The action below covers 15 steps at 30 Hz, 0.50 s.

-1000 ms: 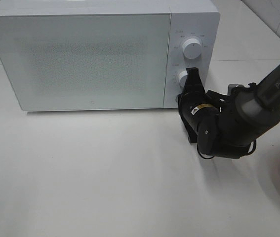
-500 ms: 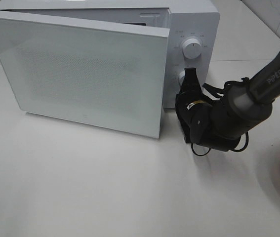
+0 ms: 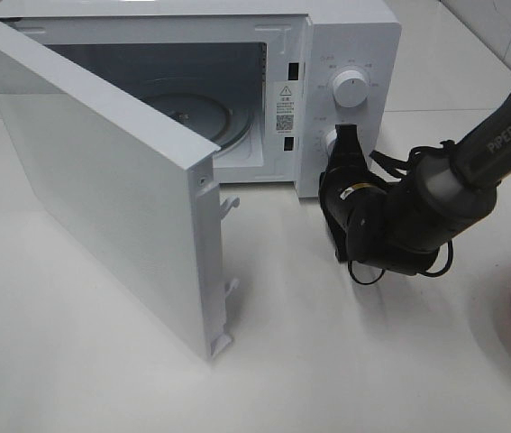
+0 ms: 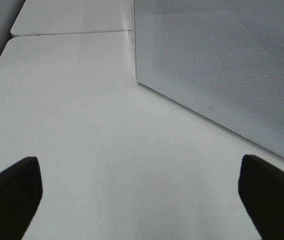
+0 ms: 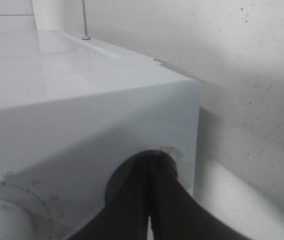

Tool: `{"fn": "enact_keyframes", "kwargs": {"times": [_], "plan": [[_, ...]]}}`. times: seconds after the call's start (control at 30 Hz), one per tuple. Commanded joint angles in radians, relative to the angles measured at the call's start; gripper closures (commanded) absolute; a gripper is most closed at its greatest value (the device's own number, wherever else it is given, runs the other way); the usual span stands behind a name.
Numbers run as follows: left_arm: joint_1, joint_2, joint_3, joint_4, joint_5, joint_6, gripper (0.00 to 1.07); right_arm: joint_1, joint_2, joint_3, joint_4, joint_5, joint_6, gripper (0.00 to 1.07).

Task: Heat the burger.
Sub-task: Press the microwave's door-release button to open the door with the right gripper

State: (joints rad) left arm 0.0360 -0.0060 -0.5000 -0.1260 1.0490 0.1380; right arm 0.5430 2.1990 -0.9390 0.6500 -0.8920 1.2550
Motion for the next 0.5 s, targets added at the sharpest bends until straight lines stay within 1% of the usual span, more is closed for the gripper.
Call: {"fn": "enact_keyframes", "kwargs": {"times": [0.03,0.13,0.2,0.27,0.37,0.43,0.47,0.5], "plan": [[0.001,-0.018,0.003,0.001,-0.011,0.0,0.07,-0.064,-0.025,-0.098,-0.106,-0.417,-0.012,1.07],[0.001,-0.018,0.003,0.001,-0.011,0.0,0.07,-0.061,-0.047,-0.07,-0.106,-0.326,-0.005,1.07],[0.001,-0.018,0.003,0.001,-0.011,0.0,0.07,-0.061,-0.051,-0.062,-0.106,-0.315,-0.004,1.07],[0.001,-0.018,0.003,0.002,-0.011,0.0,0.07,-0.061,-0.071,-0.032,-0.109,-0.295,-0.005,1.07],[0.001,-0.018,0.003,0.002,-0.011,0.0,0.07,-0.061,-0.078,-0.023,-0.118,-0.283,-0.005,1.07],[0.001,-0.018,0.003,0.002,-0.011,0.0,0.07,-0.061,-0.102,0.011,-0.153,-0.222,-0.002,1.07],[0.001,-0.018,0.003,0.002,-0.011,0.0,0.07,-0.061,-0.102,0.011,-0.153,-0.222,-0.002,1.07],[0.001,-0.018,0.003,0.002,-0.011,0.0,0.07,-0.061,-0.116,0.038,-0.17,-0.19,0.001,1.07]]}}
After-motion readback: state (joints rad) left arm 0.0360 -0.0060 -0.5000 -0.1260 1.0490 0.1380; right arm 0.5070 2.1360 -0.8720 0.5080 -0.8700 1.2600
